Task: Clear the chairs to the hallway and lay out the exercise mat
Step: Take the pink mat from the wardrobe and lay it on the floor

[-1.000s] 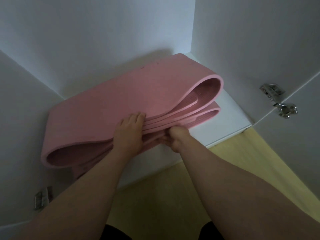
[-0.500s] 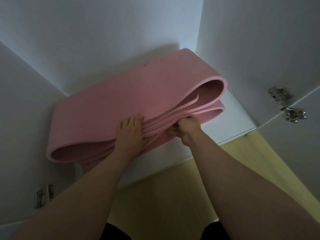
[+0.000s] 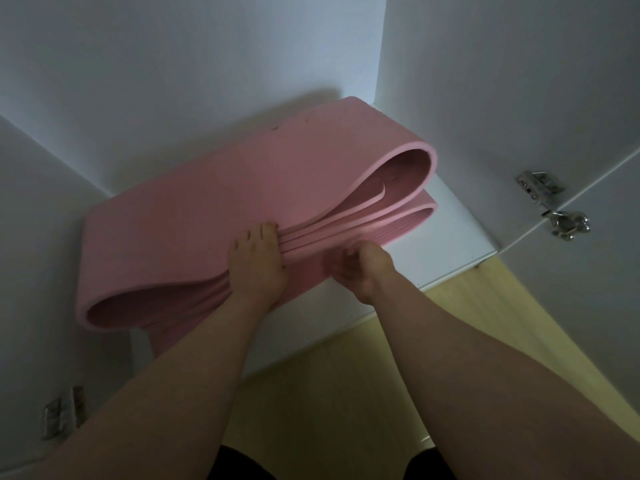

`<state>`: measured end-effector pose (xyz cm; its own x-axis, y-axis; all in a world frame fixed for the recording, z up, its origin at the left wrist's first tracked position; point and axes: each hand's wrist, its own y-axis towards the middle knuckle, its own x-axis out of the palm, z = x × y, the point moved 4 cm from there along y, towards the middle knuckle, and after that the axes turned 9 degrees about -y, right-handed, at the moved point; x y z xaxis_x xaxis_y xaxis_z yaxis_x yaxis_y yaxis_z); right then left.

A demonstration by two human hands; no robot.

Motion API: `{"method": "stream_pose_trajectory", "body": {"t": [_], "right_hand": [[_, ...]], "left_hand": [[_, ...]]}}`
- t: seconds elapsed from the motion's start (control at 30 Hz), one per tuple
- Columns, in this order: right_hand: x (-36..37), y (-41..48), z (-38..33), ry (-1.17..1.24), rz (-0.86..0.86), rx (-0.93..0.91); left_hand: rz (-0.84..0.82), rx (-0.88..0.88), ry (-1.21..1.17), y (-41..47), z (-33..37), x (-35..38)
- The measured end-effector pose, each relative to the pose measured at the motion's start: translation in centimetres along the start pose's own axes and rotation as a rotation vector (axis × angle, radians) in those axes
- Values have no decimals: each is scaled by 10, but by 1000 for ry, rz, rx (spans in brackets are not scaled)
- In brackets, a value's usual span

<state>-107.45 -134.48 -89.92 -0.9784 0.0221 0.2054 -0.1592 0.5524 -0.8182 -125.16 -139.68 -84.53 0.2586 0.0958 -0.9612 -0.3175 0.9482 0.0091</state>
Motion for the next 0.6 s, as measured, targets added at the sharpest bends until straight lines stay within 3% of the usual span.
{"method": "stream_pose_trajectory", "body": {"t": [0.1,0.23,0.47,0.6], "right_hand": [[-9,10,14,-68,90,158],[1,13,21,21,12,221],[14,23,22,29,-70,189],[25,26,9,-2,-85,50]], "left_hand": [[30,-14,-12,6,2,-4],[57,-18,-41,10,6,-11],[78,-29,-50,14,7,-21],[82,-23,-52,13,6,-21]]}}
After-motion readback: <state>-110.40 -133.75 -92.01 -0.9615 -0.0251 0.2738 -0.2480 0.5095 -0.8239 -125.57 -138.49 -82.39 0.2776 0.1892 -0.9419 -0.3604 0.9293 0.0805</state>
